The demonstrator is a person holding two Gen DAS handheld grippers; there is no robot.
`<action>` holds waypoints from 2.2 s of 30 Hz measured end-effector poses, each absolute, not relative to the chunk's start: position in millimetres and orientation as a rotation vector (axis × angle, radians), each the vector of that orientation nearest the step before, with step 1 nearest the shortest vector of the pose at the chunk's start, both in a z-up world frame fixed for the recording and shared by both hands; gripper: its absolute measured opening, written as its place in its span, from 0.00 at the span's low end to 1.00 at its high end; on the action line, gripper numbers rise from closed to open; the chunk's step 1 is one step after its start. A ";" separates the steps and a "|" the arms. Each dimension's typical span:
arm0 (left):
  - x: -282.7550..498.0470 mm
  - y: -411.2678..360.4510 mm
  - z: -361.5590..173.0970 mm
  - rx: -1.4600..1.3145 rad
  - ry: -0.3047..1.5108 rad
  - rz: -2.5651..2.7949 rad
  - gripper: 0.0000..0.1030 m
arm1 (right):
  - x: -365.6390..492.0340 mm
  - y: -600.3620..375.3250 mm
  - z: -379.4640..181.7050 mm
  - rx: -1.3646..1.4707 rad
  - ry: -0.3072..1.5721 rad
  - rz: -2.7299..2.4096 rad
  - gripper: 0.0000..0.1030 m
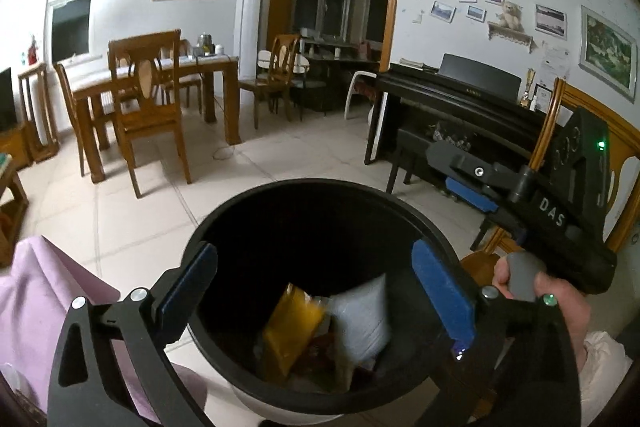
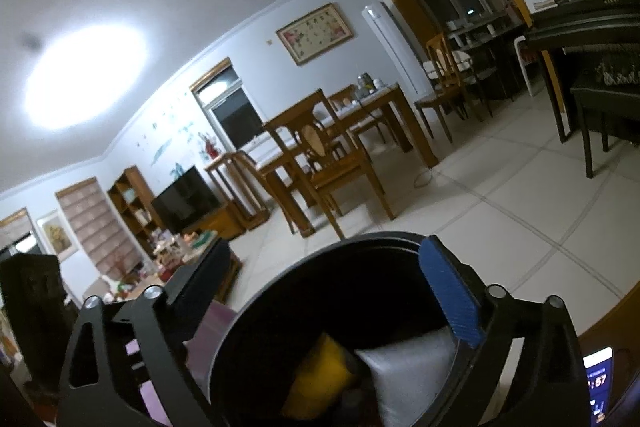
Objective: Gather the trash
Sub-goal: 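Open both tools over the bin to drop the envelope and pouch, then grasp the green Doublemint can with the left tool while the right tool grasps the purple spray bottle, then carry the green can and purple bottle over the black bin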
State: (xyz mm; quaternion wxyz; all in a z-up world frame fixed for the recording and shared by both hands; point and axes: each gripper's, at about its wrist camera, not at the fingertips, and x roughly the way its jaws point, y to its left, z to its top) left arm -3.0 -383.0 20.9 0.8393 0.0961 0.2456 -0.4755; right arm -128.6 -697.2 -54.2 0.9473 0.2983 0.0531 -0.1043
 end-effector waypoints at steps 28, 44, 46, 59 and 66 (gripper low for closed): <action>63.8 -68.7 28.8 0.070 0.597 -0.444 0.94 | -28.3 -444.9 -1.9 0.347 0.418 0.263 0.72; 133.3 -13.7 -28.1 0.204 0.849 -0.378 0.51 | 78.2 -196.8 15.9 0.134 0.776 0.532 0.60; 135.2 -8.1 -30.1 0.177 0.851 -0.358 0.36 | 86.4 -181.5 13.5 0.107 0.798 0.524 0.60; 126.4 47.9 -21.0 -0.022 0.821 -0.270 0.30 | 136.5 -78.5 -21.4 -0.181 0.900 0.451 0.40; 115.8 50.1 -5.6 -0.039 0.709 -0.288 0.30 | 129.9 -95.9 -16.0 -0.115 0.831 0.514 0.27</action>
